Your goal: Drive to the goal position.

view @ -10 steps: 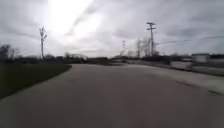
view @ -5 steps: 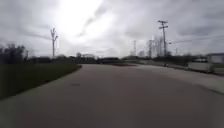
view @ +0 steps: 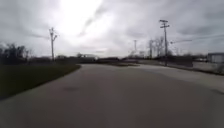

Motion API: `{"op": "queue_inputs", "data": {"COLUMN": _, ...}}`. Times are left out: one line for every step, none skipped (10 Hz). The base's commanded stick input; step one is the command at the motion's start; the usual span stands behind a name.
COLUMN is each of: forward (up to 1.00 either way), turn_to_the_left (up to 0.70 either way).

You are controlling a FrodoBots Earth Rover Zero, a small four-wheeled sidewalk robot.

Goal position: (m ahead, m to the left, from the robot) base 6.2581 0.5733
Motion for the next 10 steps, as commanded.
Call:
{"op": "queue_inputs", "data": {"forward": 1.0, "turn_to_the_left": 0.0}}
{"op": "queue_inputs", "data": {"forward": 1.0, "turn_to_the_left": 0.0}}
{"op": "queue_inputs", "data": {"forward": 1.0, "turn_to_the_left": 0.0}}
{"op": "queue_inputs", "data": {"forward": 1.0, "turn_to_the_left": 0.01}}
{"op": "queue_inputs", "data": {"forward": 1.0, "turn_to_the_left": 0.02}}
{"op": "queue_inputs", "data": {"forward": 1.0, "turn_to_the_left": 0.03}}
{"op": "queue_inputs", "data": {"forward": 1.0, "turn_to_the_left": 0.01}}
{"op": "queue_inputs", "data": {"forward": 1.0, "turn_to_the_left": 0.0}}
{"op": "queue_inputs", "data": {"forward": 1.0, "turn_to_the_left": 0.0}}
{"op": "queue_inputs", "data": {"forward": 1.0, "turn_to_the_left": 0.0}}
